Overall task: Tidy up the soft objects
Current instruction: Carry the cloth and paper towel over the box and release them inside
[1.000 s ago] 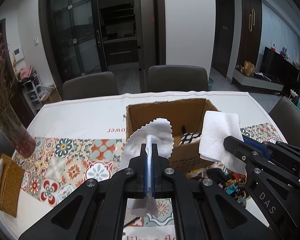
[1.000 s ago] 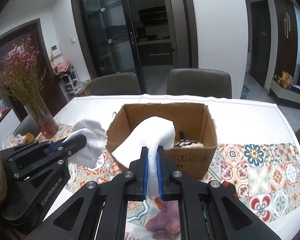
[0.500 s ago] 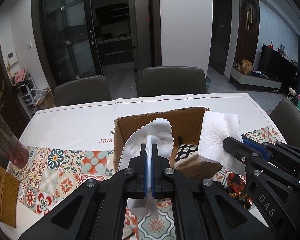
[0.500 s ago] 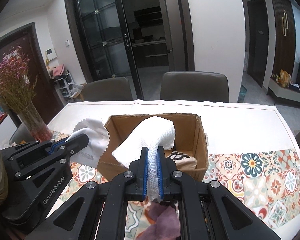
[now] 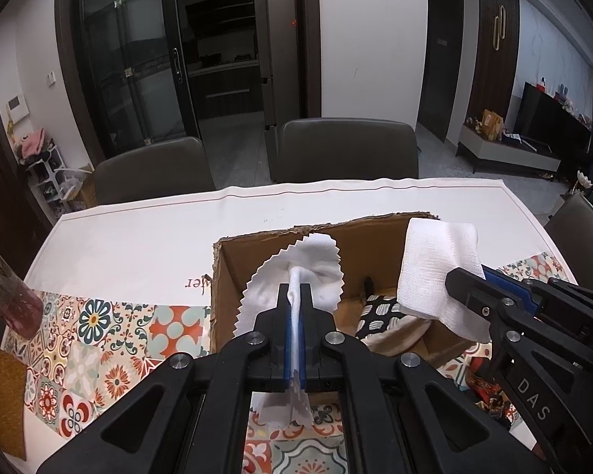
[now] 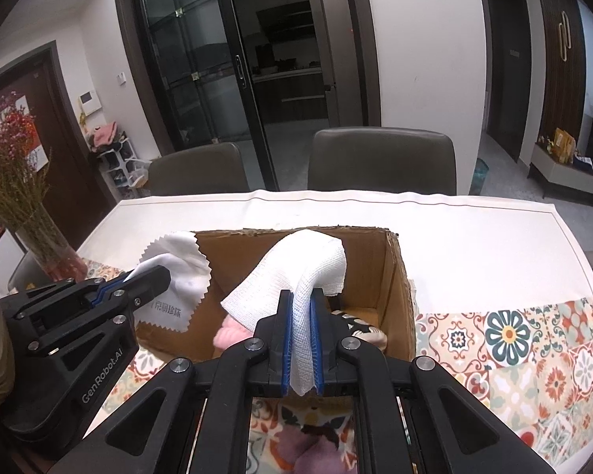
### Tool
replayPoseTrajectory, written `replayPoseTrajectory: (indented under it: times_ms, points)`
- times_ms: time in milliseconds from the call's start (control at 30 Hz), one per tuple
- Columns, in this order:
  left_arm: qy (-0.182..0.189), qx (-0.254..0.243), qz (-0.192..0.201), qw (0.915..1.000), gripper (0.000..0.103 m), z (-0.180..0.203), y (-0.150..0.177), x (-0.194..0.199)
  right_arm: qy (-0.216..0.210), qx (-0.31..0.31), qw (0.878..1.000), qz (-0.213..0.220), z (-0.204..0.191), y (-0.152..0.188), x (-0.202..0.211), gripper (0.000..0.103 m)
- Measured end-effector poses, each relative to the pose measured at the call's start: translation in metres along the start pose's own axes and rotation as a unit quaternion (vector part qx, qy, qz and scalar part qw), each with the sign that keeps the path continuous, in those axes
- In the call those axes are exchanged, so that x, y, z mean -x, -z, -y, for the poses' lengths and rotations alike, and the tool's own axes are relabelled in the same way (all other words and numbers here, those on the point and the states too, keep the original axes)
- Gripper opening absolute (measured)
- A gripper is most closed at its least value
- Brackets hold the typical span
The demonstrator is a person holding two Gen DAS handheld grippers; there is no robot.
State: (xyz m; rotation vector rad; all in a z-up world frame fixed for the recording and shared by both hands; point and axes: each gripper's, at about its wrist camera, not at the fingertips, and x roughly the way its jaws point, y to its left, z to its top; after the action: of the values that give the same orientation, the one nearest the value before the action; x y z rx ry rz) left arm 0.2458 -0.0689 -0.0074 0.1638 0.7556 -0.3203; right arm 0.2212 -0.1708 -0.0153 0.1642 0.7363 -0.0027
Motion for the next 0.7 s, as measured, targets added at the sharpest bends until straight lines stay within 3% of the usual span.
replayPoseTrajectory:
  times_ms: [367,433,500,533,600,700]
  points:
    - [-0.009,0.004,-0.011,0.9999,0.007,-0.005,-0.003,-0.024,-0.002,0.005,1.000,-0.011,0.001,0.000,-0.023,0.010]
    - [-0.015,0.005,-0.013,0.9998,0.015,-0.006,-0.002,-0.026,0.000,0.010,1.000,-0.009,-0.001,0.001,-0.023,0.013]
    - [-0.024,0.008,-0.013,0.9996,0.037,-0.008,-0.002,-0.026,0.008,0.013,1.000,-0.005,-0.004,0.001,-0.022,0.013]
    - [-0.028,0.008,-0.010,0.9995,0.042,-0.009,-0.002,-0.025,0.011,0.015,1.000,-0.005,-0.005,0.000,-0.021,0.015]
    - [-0.039,0.009,-0.003,0.9992,0.060,-0.010,-0.002,-0.022,0.017,0.013,1.000,-0.006,-0.007,-0.001,-0.021,0.023]
    - [-0.051,0.013,0.006,0.9986,0.070,-0.012,-0.003,-0.016,0.020,0.003,1.000,-0.006,-0.004,-0.002,-0.019,0.046]
